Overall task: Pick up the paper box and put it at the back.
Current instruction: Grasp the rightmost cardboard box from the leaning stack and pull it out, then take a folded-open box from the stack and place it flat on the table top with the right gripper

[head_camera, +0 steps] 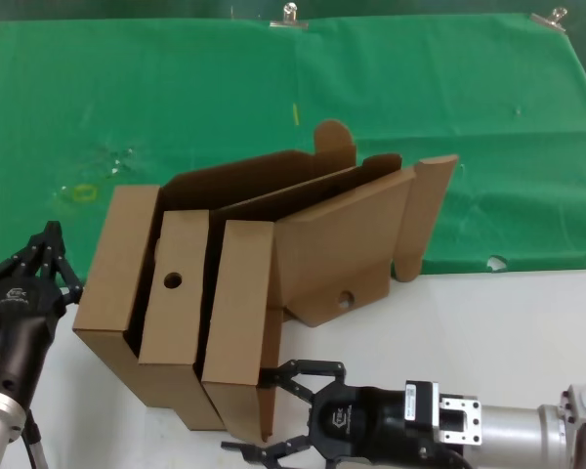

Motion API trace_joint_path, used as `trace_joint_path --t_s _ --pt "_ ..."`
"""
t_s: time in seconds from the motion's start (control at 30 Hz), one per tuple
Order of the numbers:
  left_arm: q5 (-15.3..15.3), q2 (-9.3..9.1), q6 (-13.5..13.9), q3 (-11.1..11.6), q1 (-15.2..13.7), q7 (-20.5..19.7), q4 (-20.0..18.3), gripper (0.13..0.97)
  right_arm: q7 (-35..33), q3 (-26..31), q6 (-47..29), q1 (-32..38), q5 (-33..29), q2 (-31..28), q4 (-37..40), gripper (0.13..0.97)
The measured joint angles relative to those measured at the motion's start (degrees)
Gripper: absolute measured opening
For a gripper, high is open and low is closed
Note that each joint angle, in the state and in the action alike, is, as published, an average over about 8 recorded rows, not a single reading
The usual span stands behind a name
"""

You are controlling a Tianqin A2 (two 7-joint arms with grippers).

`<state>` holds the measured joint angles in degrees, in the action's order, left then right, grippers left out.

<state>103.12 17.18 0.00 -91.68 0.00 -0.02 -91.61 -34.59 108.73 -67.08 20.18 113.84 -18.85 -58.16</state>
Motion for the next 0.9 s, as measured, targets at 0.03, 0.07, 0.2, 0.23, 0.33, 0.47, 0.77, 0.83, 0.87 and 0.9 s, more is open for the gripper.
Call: trace_joint_path --t_s 0.03,0.07,0.2,0.23,0.33,0.47,0.77,0.83,0.87,0.9 --pt "0.0 0.0 0.0 0.0 0.0 0.0 0.0 0.17 0.13 -0.07 0.02 0.19 -0.15 0.19 0.28 0.595" --pt "0.0 0.0 0.0 0.0 0.0 0.0 0.0 0.159 0.25 -0.13 0.04 0.38 -0.29 0.37 0.55 0.568" --pt "0.0 0.0 0.0 0.0 0.0 0.0 0.0 0.153 0.62 -0.3 0.17 1.19 -0.88 1.18 1.69 0.458" --pt "0.0 0.0 0.0 0.0 0.0 0.0 0.0 0.151 0.7 -0.33 0.24 1.38 -1.03 1.4 1.95 0.43" --pt "0.0 0.0 0.0 0.0 0.0 0.0 0.0 0.145 0.9 -0.4 0.48 1.83 -1.48 2.0 2.56 0.383" --pt "0.0 0.0 0.0 0.0 0.0 0.0 0.0 0.143 1.19 -0.52 0.78 2.05 -1.99 2.53 2.81 0.306" --pt "0.0 0.0 0.0 0.0 0.0 0.0 0.0 0.143 1.77 -1.47 1.36 1.08 -2.49 1.89 0.98 0.227" --pt "0.0 0.0 0.0 0.0 0.0 0.0 0.0 0.143 2.23 -1.96 1.51 0.05 -2.35 0.97 -0.89 0.206" --pt "0.0 0.0 0.0 0.0 0.0 0.0 0.0 0.143 2.55 -2.27 1.53 -0.64 -2.19 0.34 -2.12 0.196" --pt "0.0 0.0 0.0 0.0 0.0 0.0 0.0 0.143 2.98 -2.67 1.48 -1.53 -1.92 -0.47 -3.64 0.185"
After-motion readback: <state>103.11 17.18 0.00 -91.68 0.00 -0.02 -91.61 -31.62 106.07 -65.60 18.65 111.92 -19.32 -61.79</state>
